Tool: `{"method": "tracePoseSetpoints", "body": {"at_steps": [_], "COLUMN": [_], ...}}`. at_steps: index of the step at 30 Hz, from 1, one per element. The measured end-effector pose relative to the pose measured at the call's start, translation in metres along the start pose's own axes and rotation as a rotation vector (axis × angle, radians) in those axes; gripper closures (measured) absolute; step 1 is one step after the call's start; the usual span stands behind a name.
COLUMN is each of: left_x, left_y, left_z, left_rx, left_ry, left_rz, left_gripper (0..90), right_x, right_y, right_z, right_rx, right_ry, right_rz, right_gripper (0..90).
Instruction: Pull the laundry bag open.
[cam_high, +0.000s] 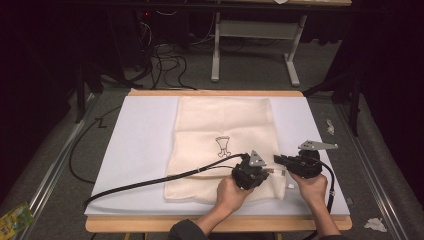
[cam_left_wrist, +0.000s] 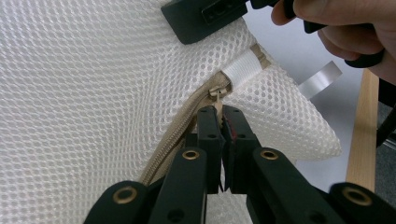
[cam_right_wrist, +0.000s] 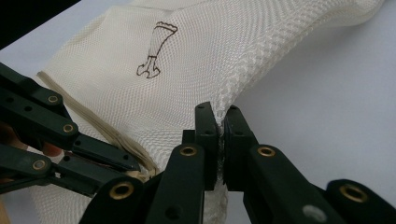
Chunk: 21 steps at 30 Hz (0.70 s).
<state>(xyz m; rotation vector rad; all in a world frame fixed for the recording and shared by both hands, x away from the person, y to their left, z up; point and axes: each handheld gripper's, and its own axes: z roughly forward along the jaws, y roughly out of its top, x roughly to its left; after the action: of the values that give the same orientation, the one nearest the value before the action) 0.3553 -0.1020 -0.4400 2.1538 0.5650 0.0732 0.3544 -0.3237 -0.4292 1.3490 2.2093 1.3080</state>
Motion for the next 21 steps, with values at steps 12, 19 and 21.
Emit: {"method": "tracePoseSetpoints", "body": {"at_steps": [12,19,21], "left_x": [0.005,0.006,0.006], "left_y": [-0.006,-0.008,-0.008], "left_z": [-0.010,-0.012,-0.013], "left_rx": [-0.019,-0.027,-0.021], "left_ry": [0.009,0.010,0.012], "left_rz": [-0.009,-0.012,-0.009], "left_gripper": [87.1,87.1,87.1], "right_x": [-0.001,-0.001,-0.001], "right_y": [-0.001,-0.001,-0.001], "right_z": [0.000,0.001,0.001], "right_rx": [-0.009,-0.005,-0.004], "right_ry": [-0.002,-0.006,-0.006], "right_rz": [0.004,0.005,0.011], "right_gripper": [88.1,88.1,88.1]}}
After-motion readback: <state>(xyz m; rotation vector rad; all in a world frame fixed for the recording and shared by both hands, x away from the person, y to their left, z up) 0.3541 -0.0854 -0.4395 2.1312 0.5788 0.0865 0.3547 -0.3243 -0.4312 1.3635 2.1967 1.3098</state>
